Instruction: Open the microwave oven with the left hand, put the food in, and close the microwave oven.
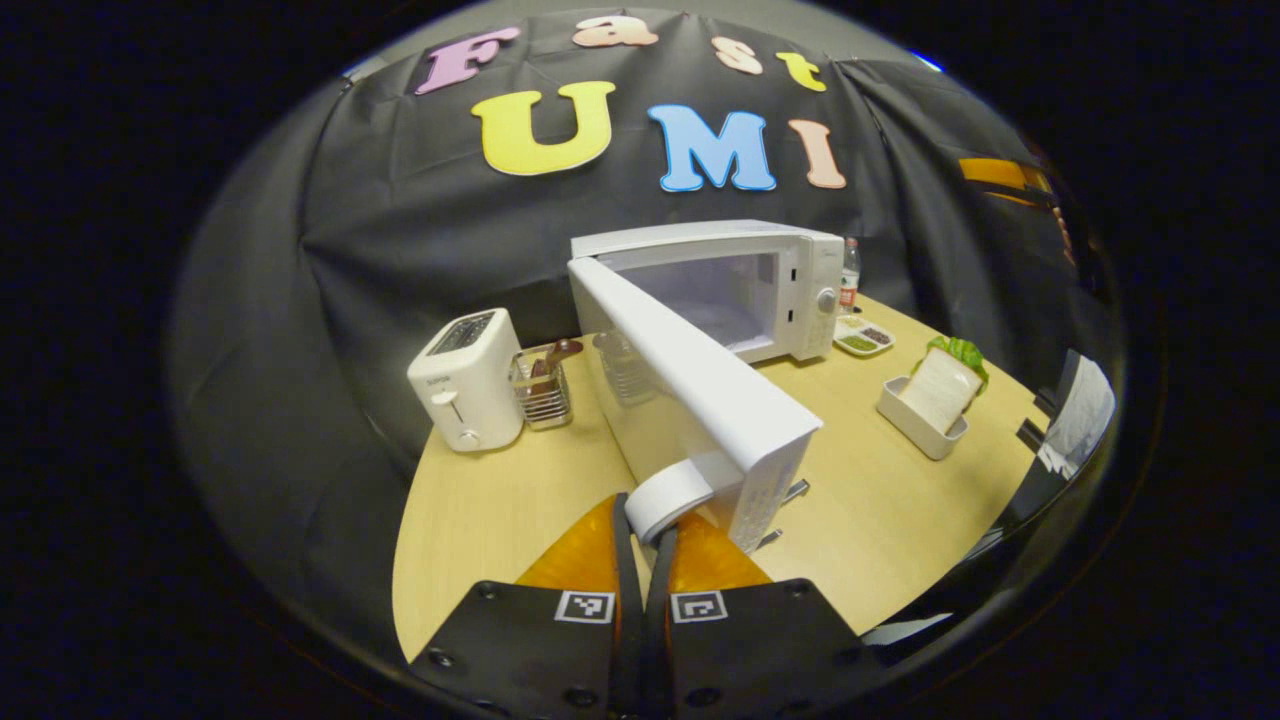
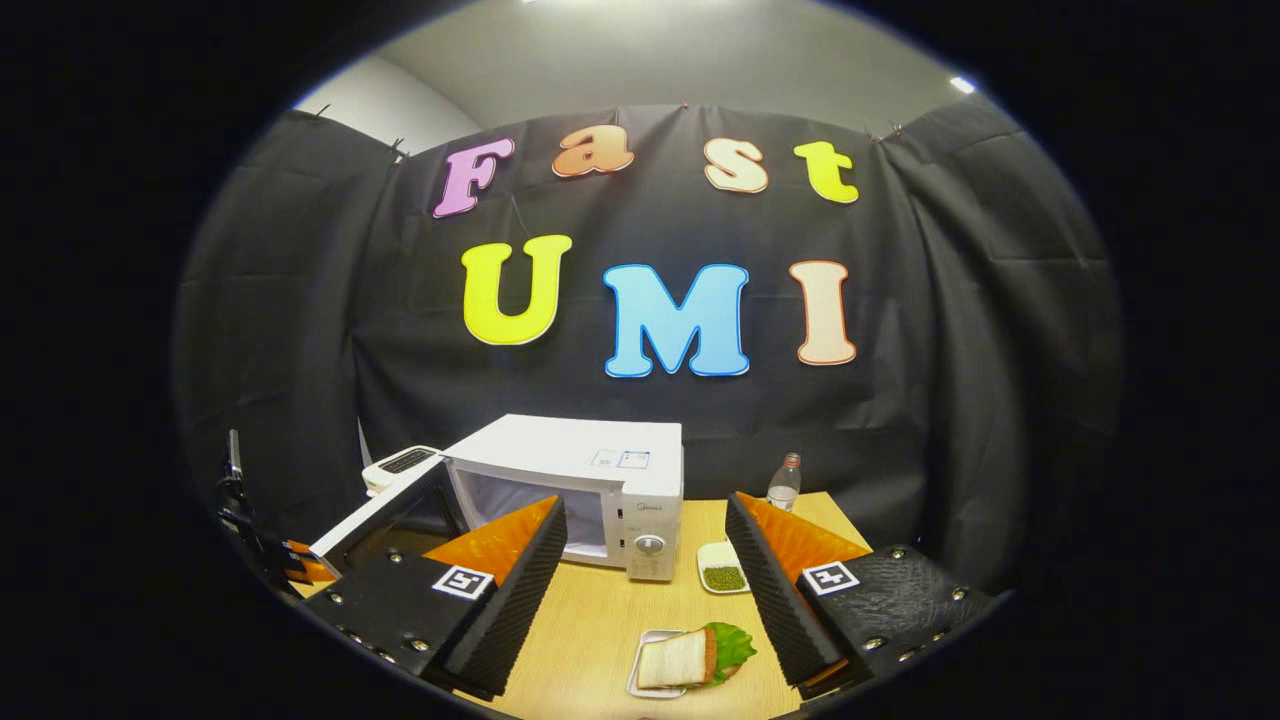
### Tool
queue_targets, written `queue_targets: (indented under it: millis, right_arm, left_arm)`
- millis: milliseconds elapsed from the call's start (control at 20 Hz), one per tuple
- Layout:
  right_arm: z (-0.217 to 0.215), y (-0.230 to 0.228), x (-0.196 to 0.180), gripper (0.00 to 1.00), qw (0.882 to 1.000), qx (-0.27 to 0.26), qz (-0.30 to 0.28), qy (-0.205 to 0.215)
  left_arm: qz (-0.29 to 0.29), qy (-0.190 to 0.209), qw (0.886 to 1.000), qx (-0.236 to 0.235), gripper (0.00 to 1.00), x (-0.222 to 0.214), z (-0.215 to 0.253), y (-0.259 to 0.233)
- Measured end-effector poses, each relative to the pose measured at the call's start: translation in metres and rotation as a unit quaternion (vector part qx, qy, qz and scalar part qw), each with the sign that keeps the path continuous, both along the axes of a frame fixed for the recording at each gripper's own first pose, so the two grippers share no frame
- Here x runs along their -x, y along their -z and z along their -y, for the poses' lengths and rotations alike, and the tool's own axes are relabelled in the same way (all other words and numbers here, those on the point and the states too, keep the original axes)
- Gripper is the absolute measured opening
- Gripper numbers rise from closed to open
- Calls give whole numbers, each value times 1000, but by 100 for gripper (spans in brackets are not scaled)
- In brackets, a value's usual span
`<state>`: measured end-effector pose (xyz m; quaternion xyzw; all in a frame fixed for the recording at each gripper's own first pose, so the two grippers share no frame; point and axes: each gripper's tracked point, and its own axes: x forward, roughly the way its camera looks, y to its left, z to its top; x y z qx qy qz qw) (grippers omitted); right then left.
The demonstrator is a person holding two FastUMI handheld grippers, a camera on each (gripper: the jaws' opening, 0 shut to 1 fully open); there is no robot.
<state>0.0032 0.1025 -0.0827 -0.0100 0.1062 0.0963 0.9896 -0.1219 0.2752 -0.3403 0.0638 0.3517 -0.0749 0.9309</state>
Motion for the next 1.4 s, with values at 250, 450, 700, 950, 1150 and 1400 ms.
queue_targets:
  millis: [250,450,700,950,1150,1400]
  right_arm:
    - [-11,3,1,97,1000,10,-8,-9]
    - [-6,9,1,97,1000,11,-20,-10]
    - [17,20,-5,96,999,12,-32,-1]
    - [54,50,-14,97,998,9,-61,3]
    - [86,106,-20,97,991,-2,-133,1]
    - [103,176,-19,96,974,-30,-226,-11]
  left_arm:
    - [4,-5,1000,10,7,3,-32,1]
    - [10,1,1000,11,7,3,-35,1]
    - [17,-6,1000,-17,20,12,-43,0]
    - [57,-108,991,-50,17,41,-67,-50]
    - [153,-218,962,-67,22,49,-59,-153]
    - [273,-214,938,-16,47,-20,43,-270]
